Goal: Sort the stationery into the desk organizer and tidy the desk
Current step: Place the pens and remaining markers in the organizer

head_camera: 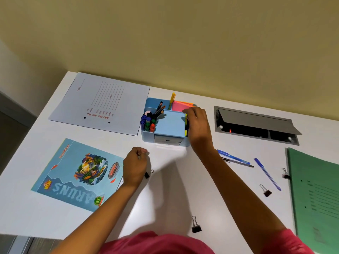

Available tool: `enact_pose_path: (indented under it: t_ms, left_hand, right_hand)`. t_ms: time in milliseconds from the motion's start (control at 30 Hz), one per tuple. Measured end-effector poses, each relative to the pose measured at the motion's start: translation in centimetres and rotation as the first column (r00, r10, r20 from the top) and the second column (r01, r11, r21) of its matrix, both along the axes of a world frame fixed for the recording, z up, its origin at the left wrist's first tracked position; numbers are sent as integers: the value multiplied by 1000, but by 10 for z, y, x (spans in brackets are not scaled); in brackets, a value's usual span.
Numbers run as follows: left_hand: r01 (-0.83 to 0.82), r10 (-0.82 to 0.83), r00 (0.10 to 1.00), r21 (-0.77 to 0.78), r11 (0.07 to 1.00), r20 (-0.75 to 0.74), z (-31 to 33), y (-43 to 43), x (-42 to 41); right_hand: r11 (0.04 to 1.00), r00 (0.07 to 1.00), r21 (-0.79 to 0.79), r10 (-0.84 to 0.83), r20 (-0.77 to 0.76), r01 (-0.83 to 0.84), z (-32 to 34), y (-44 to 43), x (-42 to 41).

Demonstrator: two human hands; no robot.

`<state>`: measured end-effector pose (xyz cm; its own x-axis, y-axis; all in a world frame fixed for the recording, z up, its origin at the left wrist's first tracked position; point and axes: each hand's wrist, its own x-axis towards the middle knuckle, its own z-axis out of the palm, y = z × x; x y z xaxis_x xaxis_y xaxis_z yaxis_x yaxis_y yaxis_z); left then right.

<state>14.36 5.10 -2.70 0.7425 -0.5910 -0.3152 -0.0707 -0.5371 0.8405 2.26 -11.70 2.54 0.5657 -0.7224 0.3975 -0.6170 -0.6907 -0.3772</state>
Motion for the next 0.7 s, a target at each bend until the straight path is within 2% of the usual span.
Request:
enact_pose_path:
  t_ms: [67,133,267,400,600,700]
  left_hand:
    - [36,-36,999,-10,999,3,-2,1,-6]
    - [75,-75,997,-20,997,-4,-3,3,-13]
    - [149,-149,989,-11,989,-14,-6,5,-30]
    - [216,-216,976,-3,976,15,-3,2,-45]
    - [278,-278,960,-4,960,25,4,0,-59]
    - [284,-284,959,2,959,21,4,0,-63]
  right_hand:
    - [997,997,-10,-70,45,70,-8,11,-27]
    - [977,979,61,-205,7,204,-22,15,-58]
    - [837,875,257,-473,-105,483,-54,16,-130]
    - [684,738,281,-643,-204,674,-77,14,-188]
    - [559,623,277,-694,-361,782,-90,7,-233]
    - [575,601,218,-642,-476,788,-95,7,-241]
